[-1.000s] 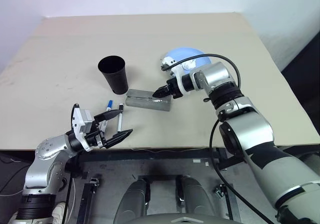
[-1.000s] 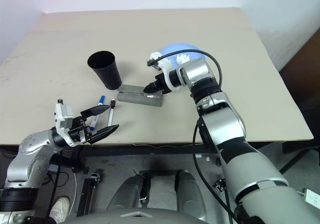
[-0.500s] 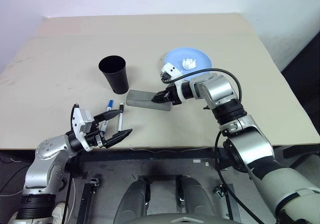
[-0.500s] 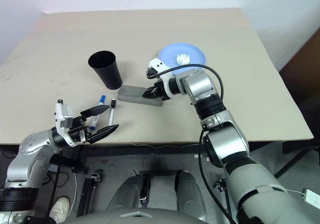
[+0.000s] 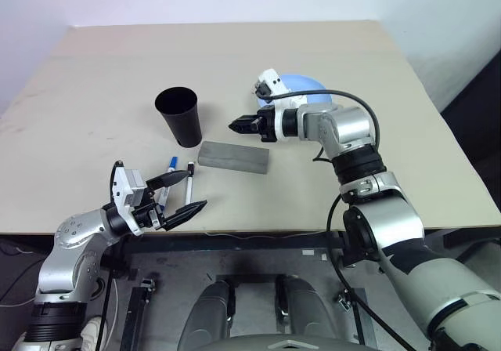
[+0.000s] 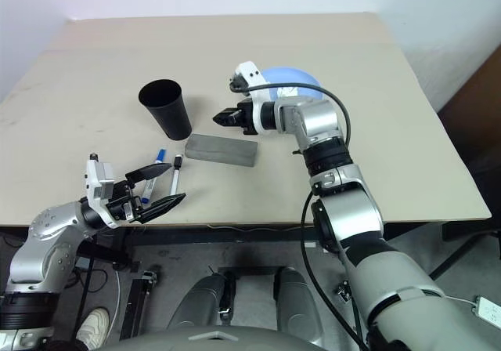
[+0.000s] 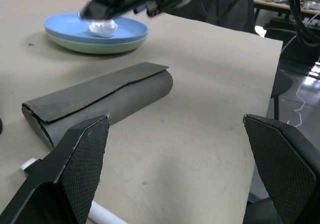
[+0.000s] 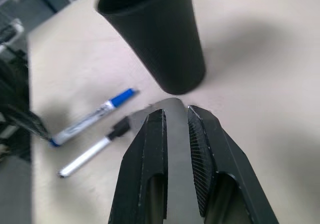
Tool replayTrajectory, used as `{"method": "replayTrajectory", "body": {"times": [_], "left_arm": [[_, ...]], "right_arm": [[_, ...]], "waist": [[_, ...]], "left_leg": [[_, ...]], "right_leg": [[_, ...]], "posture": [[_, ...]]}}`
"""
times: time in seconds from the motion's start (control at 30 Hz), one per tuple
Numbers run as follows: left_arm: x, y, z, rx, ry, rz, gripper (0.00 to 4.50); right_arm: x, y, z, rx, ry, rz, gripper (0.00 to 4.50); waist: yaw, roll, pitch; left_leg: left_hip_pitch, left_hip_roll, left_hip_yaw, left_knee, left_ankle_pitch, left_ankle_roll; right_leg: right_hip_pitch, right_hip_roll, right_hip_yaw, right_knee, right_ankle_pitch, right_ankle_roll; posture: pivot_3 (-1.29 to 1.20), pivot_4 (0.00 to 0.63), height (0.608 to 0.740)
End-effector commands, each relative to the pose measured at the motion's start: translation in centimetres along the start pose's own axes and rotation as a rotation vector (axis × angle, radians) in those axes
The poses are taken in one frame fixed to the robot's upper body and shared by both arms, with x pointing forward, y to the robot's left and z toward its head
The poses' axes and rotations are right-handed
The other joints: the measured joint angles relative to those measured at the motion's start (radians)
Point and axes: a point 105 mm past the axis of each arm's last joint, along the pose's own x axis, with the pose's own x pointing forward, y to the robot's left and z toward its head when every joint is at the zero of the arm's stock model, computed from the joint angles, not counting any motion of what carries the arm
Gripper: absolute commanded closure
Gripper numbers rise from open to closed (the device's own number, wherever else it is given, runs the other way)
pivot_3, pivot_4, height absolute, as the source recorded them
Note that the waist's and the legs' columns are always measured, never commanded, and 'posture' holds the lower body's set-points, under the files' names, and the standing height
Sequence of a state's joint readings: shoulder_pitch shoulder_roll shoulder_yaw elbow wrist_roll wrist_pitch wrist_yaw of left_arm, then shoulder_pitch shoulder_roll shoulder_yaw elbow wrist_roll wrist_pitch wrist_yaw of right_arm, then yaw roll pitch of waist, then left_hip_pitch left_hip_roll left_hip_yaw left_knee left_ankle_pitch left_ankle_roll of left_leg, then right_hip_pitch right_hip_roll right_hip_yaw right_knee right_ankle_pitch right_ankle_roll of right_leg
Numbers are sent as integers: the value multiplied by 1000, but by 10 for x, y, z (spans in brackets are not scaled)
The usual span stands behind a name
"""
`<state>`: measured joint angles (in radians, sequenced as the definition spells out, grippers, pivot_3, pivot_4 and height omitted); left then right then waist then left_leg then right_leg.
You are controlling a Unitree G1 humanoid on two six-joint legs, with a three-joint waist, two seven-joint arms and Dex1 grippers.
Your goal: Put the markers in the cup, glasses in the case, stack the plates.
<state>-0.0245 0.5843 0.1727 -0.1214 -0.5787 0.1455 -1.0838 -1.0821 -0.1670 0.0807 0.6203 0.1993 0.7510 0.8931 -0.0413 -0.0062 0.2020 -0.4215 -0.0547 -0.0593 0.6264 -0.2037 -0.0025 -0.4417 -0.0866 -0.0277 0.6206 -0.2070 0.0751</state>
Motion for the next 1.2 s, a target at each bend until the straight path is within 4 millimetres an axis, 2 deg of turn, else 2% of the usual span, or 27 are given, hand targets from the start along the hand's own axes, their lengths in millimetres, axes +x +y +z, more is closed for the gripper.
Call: {"method": "replayTrajectory", "body": {"times": [0.03,0.1,0.2,0.3,0.4,0.47,0.53,0.63,0.77,0.93,1.03,1.1,1.2], "left_arm": [[-3,-1,11,31,-25,7,0],[-5,3,15,41,-24,26,0],[-8,12,32,42,-82,67,0],[-8,13,35,38,-84,63,0],[-8,14,40,20,-121,82,0],[-11,15,40,16,-117,100,0],[-15,17,34,0,-67,122,0],[-20,23,22,4,49,191,0],[-23,31,38,-6,-23,282,0],[-33,41,39,27,3,438,0],[-44,55,30,46,70,594,0],[-53,64,17,30,173,666,0],[-55,70,9,-15,193,716,0]], "right_arm": [[7,5,-11,-164,19,-16,3768],[11,7,-19,-173,36,-16,3768],[15,9,-32,-184,76,-16,3768],[15,7,-31,-165,75,-22,3768],[11,6,-18,-147,23,-22,3768],[6,10,-2,-122,-49,9,3768],[-2,17,14,-103,-128,62,3768],[-13,20,26,-148,-184,81,3768],[-34,30,37,-147,-248,162,2906],[-52,37,36,-188,-251,214,1170],[-54,31,31,-246,-209,163,144],[-56,28,29,-272,-199,146,54],[-56,22,31,-264,-208,122,54]], "waist": [[0,0,0],[0,0,0],[-1,0,0],[-1,0,0],[-1,0,0],[0,0,0],[1,0,0],[0,0,0],[4,0,0],[5,0,0],[5,0,0],[4,0,0],[4,0,0]], "left_leg": [[0,0,0,0,0,0],[0,0,0,0,0,0],[0,0,0,2,0,0],[1,1,-1,2,0,0],[1,1,-1,2,0,0],[1,1,-1,2,0,0],[1,1,-1,2,0,0],[0,1,-1,2,0,0],[0,1,-1,2,0,0],[0,1,-1,2,0,0],[0,1,-1,2,0,0],[0,1,-1,2,0,0],[0,1,-1,1,0,0]], "right_leg": [[0,0,0,0,0,0],[0,0,0,0,0,0],[0,0,0,1,-1,-2],[0,1,0,2,-1,-3],[0,2,0,2,-1,-3],[0,2,0,2,-1,-3],[0,2,0,2,-1,-3],[0,2,0,2,-1,-3],[0,2,0,2,-1,-3],[1,0,0,0,-1,-3],[1,-1,0,-1,-1,-3],[1,-1,0,-1,-1,-3],[0,0,-1,0,-1,-3]], "posture": [[0,150,735],[0,150,735],[0,150,735],[0,150,735],[0,150,735],[0,150,735],[0,150,735],[0,150,735],[0,150,735],[0,150,735],[0,150,735],[0,150,735],[0,150,735]]}}
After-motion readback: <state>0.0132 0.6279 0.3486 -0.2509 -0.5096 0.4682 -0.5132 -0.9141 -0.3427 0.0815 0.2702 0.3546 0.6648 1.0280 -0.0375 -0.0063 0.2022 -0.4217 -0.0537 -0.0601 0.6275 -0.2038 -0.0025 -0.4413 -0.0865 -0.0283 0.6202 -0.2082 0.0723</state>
